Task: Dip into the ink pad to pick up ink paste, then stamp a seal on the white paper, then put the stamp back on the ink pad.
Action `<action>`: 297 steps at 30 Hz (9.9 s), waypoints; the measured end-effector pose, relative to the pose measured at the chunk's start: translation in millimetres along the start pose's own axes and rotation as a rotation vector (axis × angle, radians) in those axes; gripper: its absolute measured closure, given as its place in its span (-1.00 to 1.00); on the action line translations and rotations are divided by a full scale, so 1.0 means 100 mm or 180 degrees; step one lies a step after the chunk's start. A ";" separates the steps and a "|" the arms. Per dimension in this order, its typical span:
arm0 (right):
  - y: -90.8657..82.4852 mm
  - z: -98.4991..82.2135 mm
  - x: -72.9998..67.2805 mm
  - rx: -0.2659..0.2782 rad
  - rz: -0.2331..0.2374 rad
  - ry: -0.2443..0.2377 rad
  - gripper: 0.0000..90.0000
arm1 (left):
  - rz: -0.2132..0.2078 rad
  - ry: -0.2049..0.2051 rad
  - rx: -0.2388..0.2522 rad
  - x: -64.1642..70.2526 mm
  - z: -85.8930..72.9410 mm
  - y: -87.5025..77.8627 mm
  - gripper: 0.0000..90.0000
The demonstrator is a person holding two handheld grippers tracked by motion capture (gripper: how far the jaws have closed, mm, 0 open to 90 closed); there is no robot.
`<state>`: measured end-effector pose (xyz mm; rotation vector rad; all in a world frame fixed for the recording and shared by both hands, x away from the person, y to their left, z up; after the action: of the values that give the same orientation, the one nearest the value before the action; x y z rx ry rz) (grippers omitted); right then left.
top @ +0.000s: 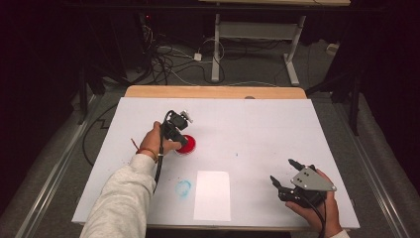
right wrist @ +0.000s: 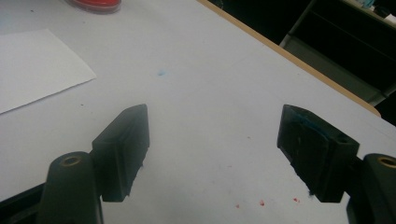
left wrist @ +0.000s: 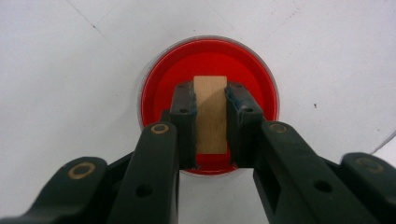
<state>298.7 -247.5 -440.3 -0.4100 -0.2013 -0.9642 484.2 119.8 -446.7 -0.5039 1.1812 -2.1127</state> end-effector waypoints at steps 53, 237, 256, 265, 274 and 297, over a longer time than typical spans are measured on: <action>-0.01 0.01 0.01 0.0064 0.0004 0.0068 -0.44 | 0.0063 0.0102 0.0467 0.04 0.00 -0.33 0.64; 0.07 0.02 -0.09 -0.0085 0.0099 -0.0120 -0.41 | -0.0985 0.1351 0.0267 1.64 -0.57 -0.34 0.63; 0.06 0.04 -0.08 -0.0045 0.0074 -0.0125 -0.41 | -0.0751 0.1077 0.0678 1.24 -0.61 -0.73 0.63; 0.09 0.04 -0.07 -0.0061 0.0082 -0.0112 -0.40 | -0.0674 0.0967 0.0785 1.09 -0.65 -0.75 0.63; 0.09 0.04 -0.06 -0.0059 0.0075 -0.0111 -0.41 | -0.0578 0.0912 0.0859 1.00 -0.66 -0.77 0.63; 0.12 0.03 -0.06 -0.0065 0.0087 -0.0138 -0.41 | -0.0340 0.0681 0.1036 0.74 -0.63 -0.81 0.63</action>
<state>305.5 -235.2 -442.4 -0.4518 -0.2248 -0.9317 364.2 136.1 -408.8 -0.1994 0.9102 -2.4396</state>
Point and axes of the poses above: each handheld gripper's, and its own axes: y roughly forward along the jaws, z roughly out of its top, x roughly to its right, the point moved 2 cm from there along y, roughly forward along the jaws, and after that the axes turned 14 degrees about x, right-handed, at the moved point
